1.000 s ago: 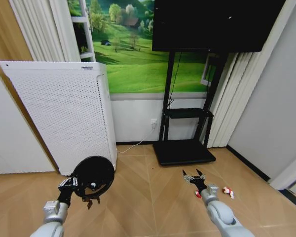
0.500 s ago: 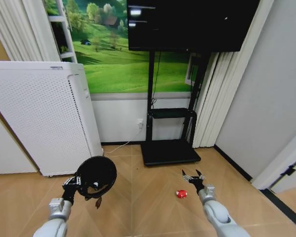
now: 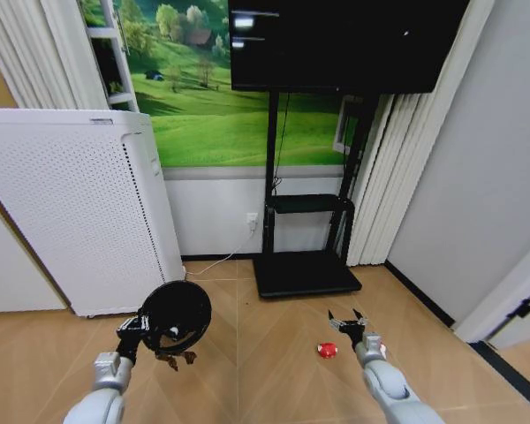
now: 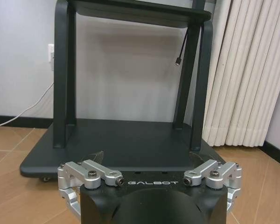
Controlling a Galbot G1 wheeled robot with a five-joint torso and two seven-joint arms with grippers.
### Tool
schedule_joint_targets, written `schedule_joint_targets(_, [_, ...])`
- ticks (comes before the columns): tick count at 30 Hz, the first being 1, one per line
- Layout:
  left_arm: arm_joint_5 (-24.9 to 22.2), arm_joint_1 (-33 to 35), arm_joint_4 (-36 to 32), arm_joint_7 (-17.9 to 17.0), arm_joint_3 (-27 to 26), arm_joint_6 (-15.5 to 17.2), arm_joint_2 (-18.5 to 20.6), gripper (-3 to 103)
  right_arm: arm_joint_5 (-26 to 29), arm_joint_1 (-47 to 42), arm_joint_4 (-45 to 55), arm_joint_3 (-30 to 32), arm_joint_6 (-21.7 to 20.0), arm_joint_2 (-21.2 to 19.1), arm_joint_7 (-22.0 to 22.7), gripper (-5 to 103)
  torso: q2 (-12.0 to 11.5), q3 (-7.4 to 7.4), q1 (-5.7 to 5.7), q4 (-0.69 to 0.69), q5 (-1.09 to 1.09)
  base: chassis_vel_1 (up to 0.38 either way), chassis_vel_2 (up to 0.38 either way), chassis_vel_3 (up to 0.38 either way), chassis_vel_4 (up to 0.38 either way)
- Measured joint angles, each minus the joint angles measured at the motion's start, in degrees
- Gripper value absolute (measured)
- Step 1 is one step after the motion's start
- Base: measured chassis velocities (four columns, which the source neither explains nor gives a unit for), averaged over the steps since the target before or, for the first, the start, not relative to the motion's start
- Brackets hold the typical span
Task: Pick up the trash bin and place the garbage on the floor into it.
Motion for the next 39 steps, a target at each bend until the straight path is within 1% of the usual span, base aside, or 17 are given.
schedule_joint_targets(1, [0.0,-0.1,0.1,0.0,0.1,0.0,0.0,4,0.0,0.3,-0.2,-0.1,0.5,0.2,0.6,100,0.0,0.01,0.00,0.01,-0.01,-0.176,0.132,0.151,-0.132])
schedule_joint_targets(4, [0.1,-0.1,0.2,0.0,0.2,0.0,0.0,4,0.0,0.4,-0.2,-0.1,0.7,0.4,0.8,100,0.0,0.00,0.01,0.00,-0.01,-0.190,0.132,0.151,-0.140])
schedule_joint_targets(6, [0.2,-0.2,0.4,0.0,0.4,0.0,0.0,4,-0.3,0.6,-0.4,-0.2,1.0,0.4,0.9,100,0.0,0.02,0.04,0.03,-0.01,-0.109,0.146,0.126,-0.113])
schedule_joint_targets(14, [0.5,0.0,0.5,0.1,0.7,-0.2,-0.3,4,-1.0,0.1,-0.5,0.0,0.0,0.5,1.0,100,0.0,0.00,0.01,0.01,-0.02,-0.014,0.027,0.023,-0.020])
schedule_joint_targets(21, [0.3,0.6,0.1,0.1,0.4,-0.6,0.1,4,-1.3,-0.4,-0.4,0.4,-0.7,1.5,1.1,100,0.0,0.00,0.00,0.02,-0.01,-0.007,-0.074,0.014,0.069])
schedule_joint_targets(26, [0.1,0.7,-0.1,0.2,0.3,-0.7,0.4,4,-1.9,-0.3,-0.9,0.4,-0.4,2.3,2.4,100,0.0,0.00,0.00,0.00,-0.01,-0.126,-0.096,0.120,0.114])
schedule_joint_targets(28, [0.0,0.8,-0.1,0.3,0.3,-1.0,0.4,4,-3.9,-0.3,-1.2,0.4,-0.3,2.4,2.7,100,0.0,0.00,0.00,0.00,0.00,-0.126,-0.121,0.130,0.118])
schedule_joint_targets(29, [0.0,0.8,-0.1,0.3,0.3,-1.0,0.4,4,-3.9,-0.3,-1.2,0.4,-0.3,2.4,2.7,100,0.0,0.00,0.00,0.00,0.00,-0.126,-0.112,0.111,0.116])
schedule_joint_targets(30, [0.0,0.9,-0.1,0.3,0.3,-1.1,0.4,4,-5.4,-0.3,-1.4,0.1,-0.5,2.1,3.1,100,0.0,0.00,0.00,0.00,0.00,-0.096,-0.112,0.064,0.071])
schedule_joint_targets(32, [0.0,0.9,-0.1,0.3,0.3,-1.2,0.4,4,-5.9,-0.4,-1.6,-0.3,-1.1,1.8,3.4,100,0.0,0.00,0.00,-0.01,0.00,-0.037,-0.077,0.064,0.071])
schedule_joint_targets(34, [0.1,0.9,0.4,0.3,0.5,-1.3,0.6,4,-6.0,-0.2,-2.4,-2.4,-4.5,0.0,4.5,100,0.0,0.00,0.00,0.00,-0.03,0.000,0.000,0.000,0.000])
schedule_joint_targets(35, [0.1,0.9,0.4,0.3,0.5,-1.3,0.6,4,-6.0,-0.2,-2.4,-2.4,-4.5,0.0,4.5,100,0.0,0.00,0.00,0.00,-0.03,0.000,0.000,0.000,0.000])
schedule_joint_targets(36, [0.1,1.0,0.7,0.3,0.5,-1.3,0.7,4,-5.7,0.0,-2.8,-3.6,-5.6,-0.8,5.0,100,0.0,0.00,0.00,0.02,-0.05,0.000,0.000,0.000,0.000])
schedule_joint_targets(37, [0.3,0.9,1.3,0.3,0.4,-1.3,0.8,4,-5.2,0.1,-3.5,-5.7,-6.7,-1.9,6.0,100,0.0,0.00,0.00,0.04,-0.01,0.044,0.071,-0.041,-0.024])
schedule_joint_targets(38, [0.3,0.9,1.3,0.3,0.4,-1.3,0.8,4,-5.2,0.1,-3.5,-5.7,-6.7,-1.9,6.0,100,0.0,0.00,0.00,0.04,-0.01,0.044,0.071,-0.041,-0.024])
schedule_joint_targets(39, [0.4,0.6,2.5,0.3,0.0,-1.5,1.1,4,-5.0,0.0,-4.1,-8.0,-7.9,-3.3,7.1,100,0.0,0.00,0.00,0.03,-0.01,0.033,0.058,-0.031,-0.024])
